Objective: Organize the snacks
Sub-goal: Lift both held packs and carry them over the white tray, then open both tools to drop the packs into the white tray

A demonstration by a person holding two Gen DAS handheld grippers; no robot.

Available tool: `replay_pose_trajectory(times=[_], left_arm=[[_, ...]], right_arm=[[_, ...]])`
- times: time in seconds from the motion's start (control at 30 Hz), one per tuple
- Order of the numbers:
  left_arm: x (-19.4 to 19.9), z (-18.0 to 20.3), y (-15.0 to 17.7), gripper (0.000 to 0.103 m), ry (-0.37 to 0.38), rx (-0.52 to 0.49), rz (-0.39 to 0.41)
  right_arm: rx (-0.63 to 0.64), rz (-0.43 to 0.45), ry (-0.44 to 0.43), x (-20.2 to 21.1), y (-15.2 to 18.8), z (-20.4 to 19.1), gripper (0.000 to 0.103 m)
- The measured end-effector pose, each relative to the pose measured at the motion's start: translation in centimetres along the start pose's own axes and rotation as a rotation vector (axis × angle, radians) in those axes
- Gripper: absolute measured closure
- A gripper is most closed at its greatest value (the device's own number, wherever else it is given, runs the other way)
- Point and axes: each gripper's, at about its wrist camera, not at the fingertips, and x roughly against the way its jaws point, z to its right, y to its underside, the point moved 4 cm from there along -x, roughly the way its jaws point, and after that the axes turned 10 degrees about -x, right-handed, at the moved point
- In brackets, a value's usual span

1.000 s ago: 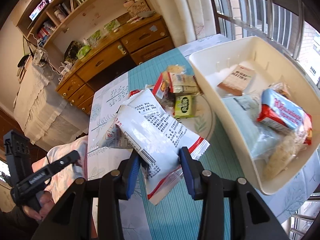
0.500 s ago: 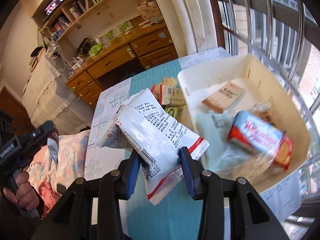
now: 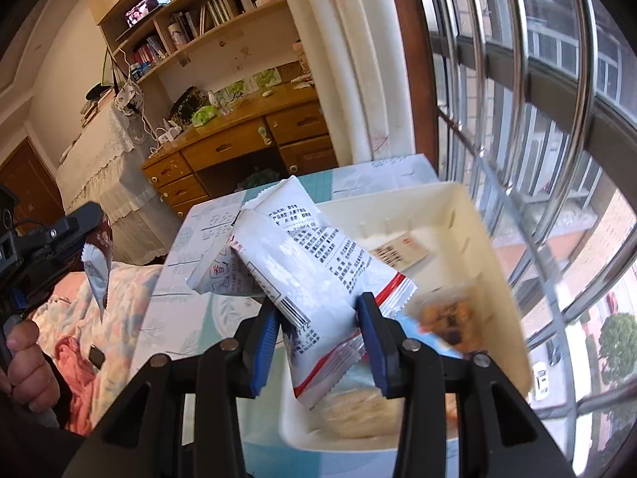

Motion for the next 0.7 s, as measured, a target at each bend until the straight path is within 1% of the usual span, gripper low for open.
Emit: replay_pose_trajectory(times=[0.13, 0.33, 0.5, 0.53, 0.57, 0.6, 0.63, 0.67, 0.7], left_arm=[[-2.6, 1.8, -0.7, 0.089, 0.014, -0.006, 0.001], [-6.7, 3.8, -1.5, 0.089, 0.038, -0.012, -0.023], [-9.5, 5.1, -1.9, 0.086, 0.04, -0.03, -0.05], [-9.8, 5.2, -1.9, 0.079, 0.034, -0.03, -0.053], [-10.1, 5.2, -1.9, 0.069, 0.024, -0.03, -0.055], [-10.2, 5.2, -1.9, 0.062, 0.023, -0.03, -0.056], [-10.3, 5.1, -1.9, 0.045, 0.015, -0.027, -0.057], [-10.3, 4.9, -1.9, 0.033, 0.003, -0.022, -0.055], [-10.2, 4.7, -1.9, 0.031, -0.01, -0.016, -0.049]], right_arm=[[0.018, -0.002, -0.004, -0.1, -1.1, 1.3, 0.063], [0.033, -0.014, -0.003, -0.9, -2.2, 3.0, 0.062], [0.03, -0.033, -0.001, -1.7, -2.9, 4.2, 0.062], [0.029, -0.034, 0.001, -1.8, -2.9, 4.3, 0.061], [0.026, -0.033, 0.007, -1.9, -3.0, 4.5, 0.06], [0.024, -0.034, 0.012, -2.0, -3.1, 4.5, 0.06], [0.02, -0.038, 0.013, -2.1, -3.1, 4.6, 0.06], [0.014, -0.044, 0.012, -2.3, -3.1, 4.8, 0.06], [0.01, -0.046, 0.012, -2.3, -3.2, 4.9, 0.06]])
